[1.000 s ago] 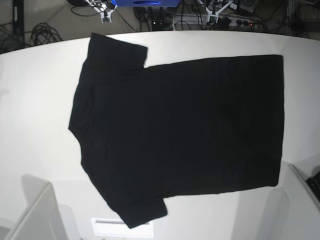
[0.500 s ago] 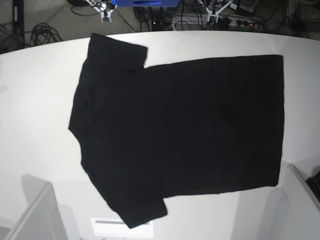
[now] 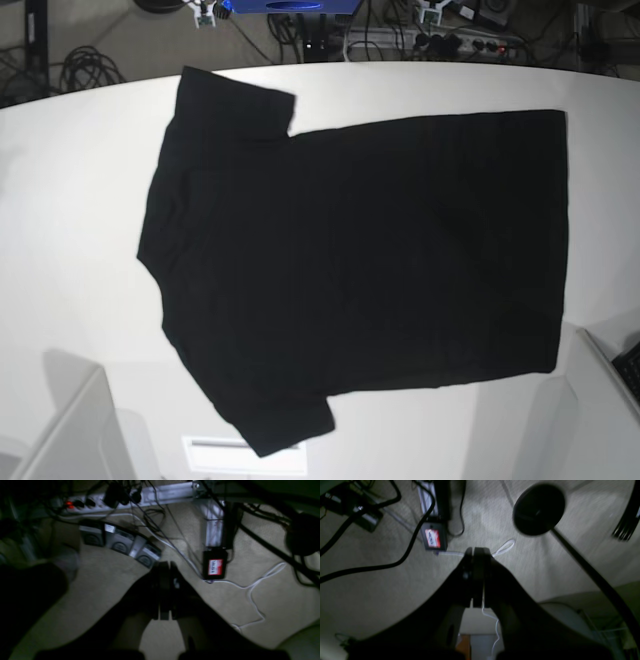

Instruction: Fold the T-shirt properly

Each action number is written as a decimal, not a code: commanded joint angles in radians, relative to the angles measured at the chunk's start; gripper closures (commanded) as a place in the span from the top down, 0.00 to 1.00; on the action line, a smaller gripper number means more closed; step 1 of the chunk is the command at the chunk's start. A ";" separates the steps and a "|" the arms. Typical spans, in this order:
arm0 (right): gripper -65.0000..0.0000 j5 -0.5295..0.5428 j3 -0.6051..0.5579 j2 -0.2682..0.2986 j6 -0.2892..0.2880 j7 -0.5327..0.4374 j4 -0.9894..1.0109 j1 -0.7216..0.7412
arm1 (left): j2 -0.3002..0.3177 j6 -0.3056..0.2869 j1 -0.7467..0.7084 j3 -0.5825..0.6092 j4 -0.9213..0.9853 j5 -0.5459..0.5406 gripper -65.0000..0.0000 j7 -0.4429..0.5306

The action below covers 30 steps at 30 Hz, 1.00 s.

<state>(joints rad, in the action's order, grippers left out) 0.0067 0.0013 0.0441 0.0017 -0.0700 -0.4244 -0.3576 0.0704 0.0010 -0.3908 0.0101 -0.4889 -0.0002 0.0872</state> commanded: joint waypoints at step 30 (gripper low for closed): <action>0.00 0.003 0.372 -0.138 0.005 0.227 -1.155 -0.544 | 0.197 0.004 -0.747 -0.075 -1.258 -0.001 0.00 0.012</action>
<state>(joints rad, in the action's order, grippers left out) 0.0170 0.3618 -0.1051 -0.0002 0.1764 -1.5665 -0.8906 0.2611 0.0017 -1.1213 -0.0635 -1.7359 -0.0006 0.0799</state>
